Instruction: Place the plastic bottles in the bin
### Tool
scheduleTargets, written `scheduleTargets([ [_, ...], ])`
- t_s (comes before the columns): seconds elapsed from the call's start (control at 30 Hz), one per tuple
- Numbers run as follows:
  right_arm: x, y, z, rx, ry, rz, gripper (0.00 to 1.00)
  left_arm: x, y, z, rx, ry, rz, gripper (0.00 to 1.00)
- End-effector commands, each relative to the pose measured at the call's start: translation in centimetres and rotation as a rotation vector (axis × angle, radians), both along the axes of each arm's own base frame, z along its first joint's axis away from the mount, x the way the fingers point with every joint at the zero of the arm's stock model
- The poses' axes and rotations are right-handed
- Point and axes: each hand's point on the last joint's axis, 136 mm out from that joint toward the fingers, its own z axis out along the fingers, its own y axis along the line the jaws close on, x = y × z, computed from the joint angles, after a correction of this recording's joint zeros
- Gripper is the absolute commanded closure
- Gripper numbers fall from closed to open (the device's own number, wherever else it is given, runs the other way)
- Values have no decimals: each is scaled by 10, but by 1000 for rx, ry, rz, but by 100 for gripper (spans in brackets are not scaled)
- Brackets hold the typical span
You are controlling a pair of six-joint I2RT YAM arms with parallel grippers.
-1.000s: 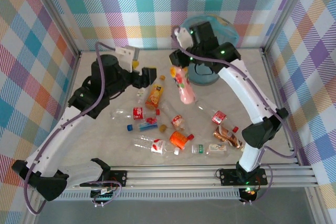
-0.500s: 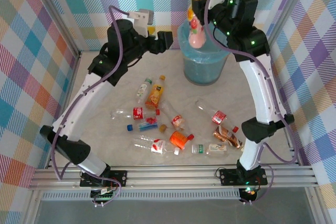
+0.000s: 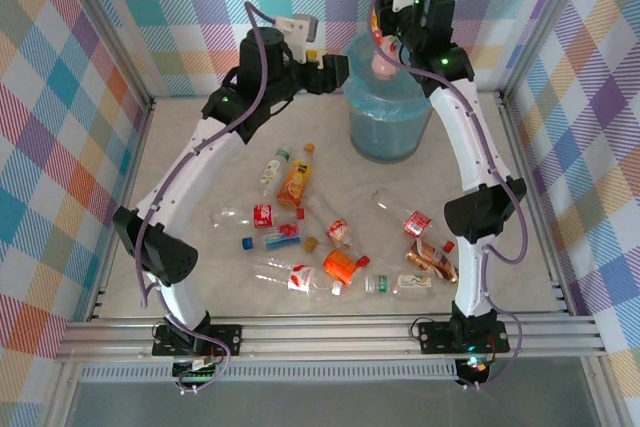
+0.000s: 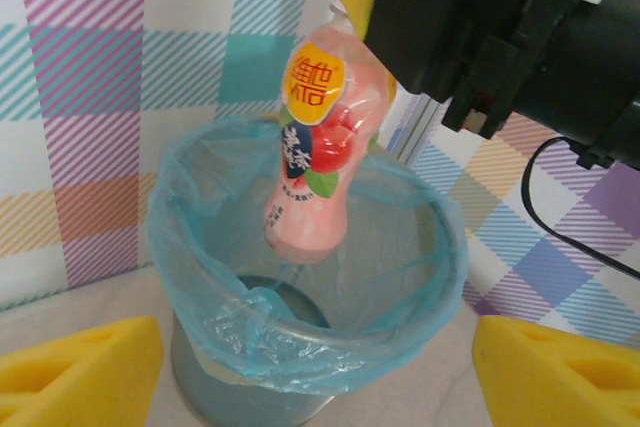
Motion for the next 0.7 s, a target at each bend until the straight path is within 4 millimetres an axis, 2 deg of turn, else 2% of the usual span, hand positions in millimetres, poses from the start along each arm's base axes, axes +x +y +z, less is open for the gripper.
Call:
scheduleTargets([
  [0.0, 4, 4, 8, 46, -53, -21, 87, -3, -4, 12, -16, -18, -17, 19],
  [0.4, 24, 15, -84, 53, 74, -22, 85, 2, -2, -19, 42, 31, 4, 18],
  [0.53, 30, 18, -108, 42, 119, -12, 77, 2, -2, -27, 58, 44, 7, 18],
  [0.67, 30, 20, -113, 50, 140, -7, 56, 2, 0, -30, 67, 48, 11, 17],
])
